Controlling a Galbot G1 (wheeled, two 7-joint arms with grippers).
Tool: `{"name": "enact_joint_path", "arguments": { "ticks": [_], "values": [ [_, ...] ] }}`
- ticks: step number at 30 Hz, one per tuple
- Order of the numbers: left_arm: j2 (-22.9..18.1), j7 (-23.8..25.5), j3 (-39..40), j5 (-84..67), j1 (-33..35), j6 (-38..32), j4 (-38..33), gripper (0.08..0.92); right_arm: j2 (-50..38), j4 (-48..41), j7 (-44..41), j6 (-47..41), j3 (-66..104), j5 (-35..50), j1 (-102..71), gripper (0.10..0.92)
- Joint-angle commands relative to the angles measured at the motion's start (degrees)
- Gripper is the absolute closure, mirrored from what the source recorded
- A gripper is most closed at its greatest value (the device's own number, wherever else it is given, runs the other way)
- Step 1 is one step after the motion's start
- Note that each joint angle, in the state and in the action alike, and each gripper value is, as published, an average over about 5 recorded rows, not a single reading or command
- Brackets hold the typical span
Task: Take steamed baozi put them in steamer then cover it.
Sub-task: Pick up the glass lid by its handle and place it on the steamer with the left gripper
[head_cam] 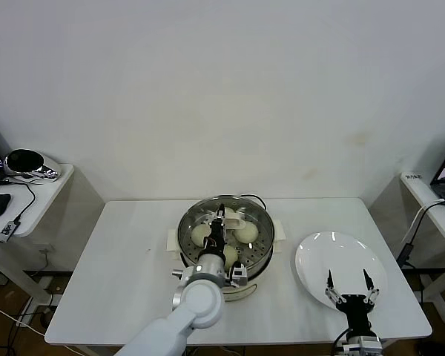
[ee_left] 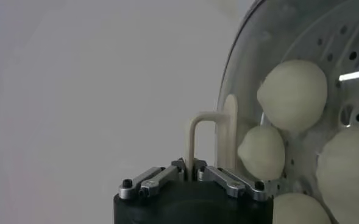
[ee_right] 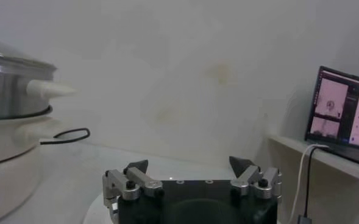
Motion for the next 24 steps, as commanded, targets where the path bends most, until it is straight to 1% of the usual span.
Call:
{"name": "enact_joint_path", "arguments": {
  "ticks": [1,4,7,11,16,19,21,23,24],
  "values": [
    [-0.6,-0.1,-0.3,0.0,0.3,-0.2,-0.1,0.852,-0.1,0.1,0.0,0.1,0.0,0.1,-0.1,0.203],
    [-0.5,-0.5,-0.7,-0.4,1.1,-0.1,-1.4,0.850,-0.1,0.1,0.0,0.1,-0.1,0.0,-0.1,0.203],
    [0.2,-1.0,-1.1,-1.3,2.6,0.0,-3.8,0.804,-0.2,0.0,-0.1,0.1,-0.2,0.0,-0.1,0.203],
    [2.1,-2.4,-2.0,-3.2,6.8,-0.7,-9.5,0.693,-0.3,0.0,-0.1,0.0,-0.2,0.0,-0.1,0.203],
    [5.4,-5.5,-4.9,-7.9,15.5,-2.6,-19.2,0.545,-1.1,0.0,-0.1,0.1,-0.1,0.5,-0.4,0.203],
    [7.1,-9.5,-8.7,-14.5,22.6,-5.1,-25.9,0.459,-2.3,0.0,-0.2,0.3,0.2,1.4,-0.9,0.203],
    [8.3,-14.6,-13.9,-21.4,28.8,-8.6,-29.3,0.398,-2.8,0.0,-0.3,0.3,0.3,1.9,-1.0,0.203],
    [9.1,-21.9,-21.3,-33.1,36.2,-15.8,-31.0,0.346,-3.1,0.1,-0.4,0.2,0.2,2.2,-1.0,0.203],
    [9.2,-25.3,-25.7,-40.7,39.9,-21.0,-30.9,0.311,-3.1,0.1,-0.5,0.1,0.2,2.3,-0.9,0.203]
  ]
}}
